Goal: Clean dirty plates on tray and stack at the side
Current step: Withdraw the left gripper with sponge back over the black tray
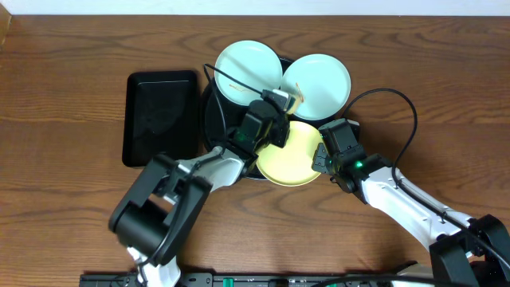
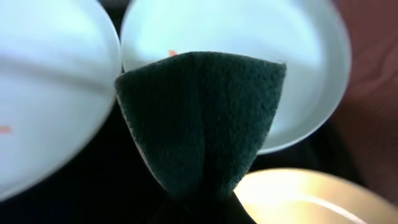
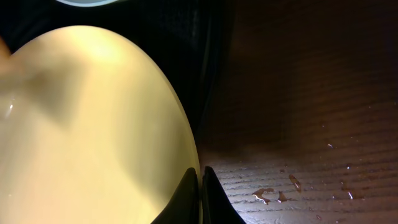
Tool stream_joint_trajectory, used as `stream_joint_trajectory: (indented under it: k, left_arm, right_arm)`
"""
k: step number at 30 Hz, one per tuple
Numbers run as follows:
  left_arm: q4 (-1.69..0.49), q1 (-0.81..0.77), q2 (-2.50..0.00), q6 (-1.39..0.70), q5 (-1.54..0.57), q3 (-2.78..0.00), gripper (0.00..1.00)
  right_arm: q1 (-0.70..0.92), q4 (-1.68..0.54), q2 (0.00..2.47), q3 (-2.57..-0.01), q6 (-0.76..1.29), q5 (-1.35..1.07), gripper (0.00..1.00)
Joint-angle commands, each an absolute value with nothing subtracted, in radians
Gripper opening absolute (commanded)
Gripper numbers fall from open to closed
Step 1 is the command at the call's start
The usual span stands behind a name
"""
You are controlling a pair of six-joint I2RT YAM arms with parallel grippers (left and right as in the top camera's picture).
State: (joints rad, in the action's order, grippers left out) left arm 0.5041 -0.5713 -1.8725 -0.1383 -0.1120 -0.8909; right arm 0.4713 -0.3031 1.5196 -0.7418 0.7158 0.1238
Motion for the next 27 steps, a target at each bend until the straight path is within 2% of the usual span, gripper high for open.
stream_joint_trajectory:
  k: [1,6,12,20,27]
  left_arm:
    - [0.525,-0.568,-1.713,-0.140,-0.096,-0.932,0.08]
    - [0.452,-0.527,-1.473,-0.140,-0.083,-0.932,0.08]
    - [0.125,-0.385,-1.247,-0.141,-0.073,-0.932,0.08]
    - [-0.318,-0.096,-1.129,-0.278,-0.123,-0.932,0.08]
    - [-0.510,0.084,-1.187,-0.279,-0.364,-0.932,0.08]
  right_arm:
    - [0.486,-0.305,1.525,-0.734,0.717,0.123,0.01]
    - [0.486,-0.299,1.525,-0.734,0.717,0.123,0.01]
    - [0.486,-0.254,1.515,-0.768,0.591,0.121,0.01]
    - [0.487,-0.322,1.485,-1.016,0.225,0.126,0.01]
    - [0.569,-0.338,1.485,-1.227,-0.113,0.452,0.01]
